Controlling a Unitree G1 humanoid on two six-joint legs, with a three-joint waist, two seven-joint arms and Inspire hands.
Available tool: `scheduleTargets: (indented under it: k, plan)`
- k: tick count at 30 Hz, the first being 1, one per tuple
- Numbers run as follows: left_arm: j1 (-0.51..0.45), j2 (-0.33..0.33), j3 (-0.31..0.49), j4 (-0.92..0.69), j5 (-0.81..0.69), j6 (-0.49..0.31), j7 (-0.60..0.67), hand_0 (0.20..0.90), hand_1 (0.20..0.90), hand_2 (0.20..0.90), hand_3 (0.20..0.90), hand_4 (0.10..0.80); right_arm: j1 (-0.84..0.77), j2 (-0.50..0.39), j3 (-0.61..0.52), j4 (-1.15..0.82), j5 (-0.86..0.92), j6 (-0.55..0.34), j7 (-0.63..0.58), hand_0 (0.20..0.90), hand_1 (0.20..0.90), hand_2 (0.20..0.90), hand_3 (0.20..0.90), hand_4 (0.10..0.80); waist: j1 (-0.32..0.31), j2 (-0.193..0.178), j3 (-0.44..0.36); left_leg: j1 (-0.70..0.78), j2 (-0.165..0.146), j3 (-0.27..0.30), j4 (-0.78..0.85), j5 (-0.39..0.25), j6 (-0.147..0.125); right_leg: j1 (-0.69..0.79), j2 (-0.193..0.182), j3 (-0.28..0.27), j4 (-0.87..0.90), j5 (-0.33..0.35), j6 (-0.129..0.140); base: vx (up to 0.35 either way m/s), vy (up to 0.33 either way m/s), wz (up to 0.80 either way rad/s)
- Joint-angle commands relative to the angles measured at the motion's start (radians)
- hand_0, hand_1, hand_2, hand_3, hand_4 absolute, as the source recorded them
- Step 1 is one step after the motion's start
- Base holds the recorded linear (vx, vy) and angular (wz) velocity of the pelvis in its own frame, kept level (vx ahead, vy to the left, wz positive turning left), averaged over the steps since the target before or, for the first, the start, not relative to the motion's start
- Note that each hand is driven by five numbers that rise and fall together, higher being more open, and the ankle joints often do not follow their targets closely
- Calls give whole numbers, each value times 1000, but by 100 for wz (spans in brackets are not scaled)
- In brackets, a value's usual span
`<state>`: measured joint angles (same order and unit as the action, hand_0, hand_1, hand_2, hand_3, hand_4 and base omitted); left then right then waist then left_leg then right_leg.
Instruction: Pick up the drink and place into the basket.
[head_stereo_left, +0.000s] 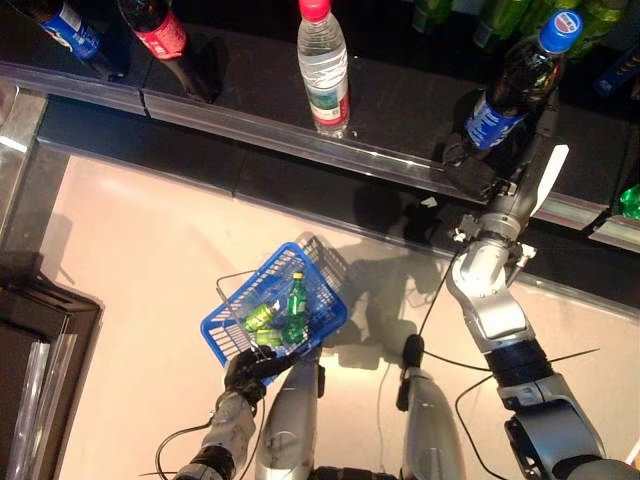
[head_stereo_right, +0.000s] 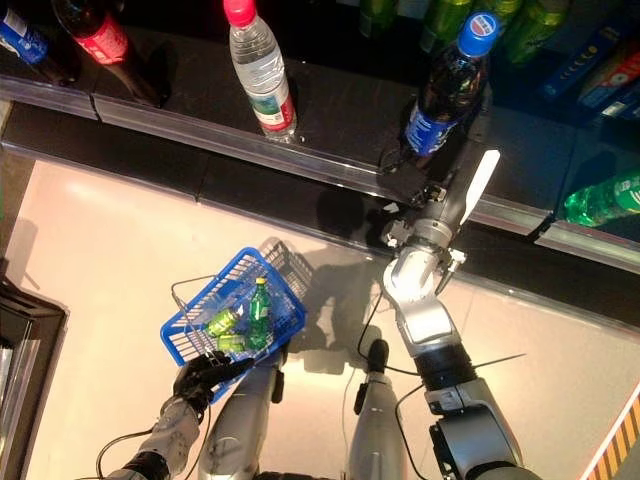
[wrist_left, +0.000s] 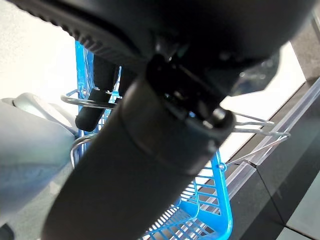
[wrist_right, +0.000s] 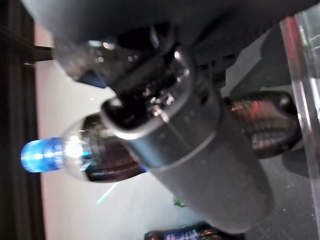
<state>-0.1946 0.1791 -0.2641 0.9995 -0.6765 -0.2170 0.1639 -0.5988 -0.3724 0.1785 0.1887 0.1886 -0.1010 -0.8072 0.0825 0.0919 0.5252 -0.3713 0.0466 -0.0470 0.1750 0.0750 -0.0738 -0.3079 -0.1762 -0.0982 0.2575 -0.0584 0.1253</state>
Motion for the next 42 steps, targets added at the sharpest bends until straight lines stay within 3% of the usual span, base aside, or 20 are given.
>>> scheduleTargets:
  k: [1, 9, 10, 11, 14, 15, 33, 42]
  plan:
    - [81, 31, -34, -58, -19, -28, -20, 300, 300, 300, 200, 100, -126, -45, -64, -108, -4, -50, -32, 900, 900, 900, 900, 800, 8, -9, -5, -43, -21, -45, 42, 7, 41, -8, 11, 24, 23, 37, -99, 32, 11, 0]
    - [73, 37, -45, -74, -26, -28, -29, 300, 300, 300, 200, 100, -203, -80, -93, -31, 47, -43, -92, 900, 900, 900, 900, 800, 25, -7, -5, -55, -31, -44, 37, 3, 52, -37, 12, 19, 35, 38, -99, 9, 2, 0]
    - [74, 39, -47, -77, -26, -28, -31, 300, 300, 300, 200, 100, -211, -87, -97, -19, 55, -46, -98, 766, 766, 766, 744, 644, 26, -5, -5, -55, -33, -44, 36, 3, 53, -40, 12, 18, 37, 38, -99, 0, 0, 0]
    - [75, 38, -49, -80, -27, -28, -30, 300, 300, 300, 200, 100, -219, -91, -102, -7, 61, -47, -105, 535, 535, 535, 475, 375, 28, -4, -5, -54, -35, -43, 34, 2, 55, -41, 11, 17, 39, 37, -98, 0, 0, 0]
    - [75, 45, -50, -86, -30, -25, -35, 300, 300, 300, 200, 100, -238, -109, -110, 20, 82, -54, -108, 338, 338, 338, 244, 144, 33, -1, -5, -57, -42, -46, 36, 0, 57, -46, 8, 16, 42, 38, -98, 12, 12, 4]
    - [75, 47, -53, -84, -35, -25, -35, 300, 300, 300, 200, 100, -244, -116, -111, 29, 91, -56, -108, 300, 300, 300, 200, 100, 34, 0, -5, -57, -44, -46, 37, 0, 58, -47, 7, 15, 43, 38, -98, 14, 22, 3]
    - [80, 67, -41, -121, -66, -34, -42, 300, 300, 300, 200, 100, -323, -169, -105, 44, 133, -82, -39, 300, 300, 300, 200, 100, 49, 0, -5, -64, -57, -49, 61, -15, 68, -65, 8, 2, 84, 19, -103, 0, 2, 2]
    - [112, 75, 30, -230, -111, -125, -28, 300, 300, 300, 200, 100, -215, -117, -86, -255, 28, -94, 141, 300, 300, 300, 200, 100, 32, -5, -5, -47, -55, -51, 109, -33, 64, -59, 17, -3, 158, -23, -121, -52, -10, 1]
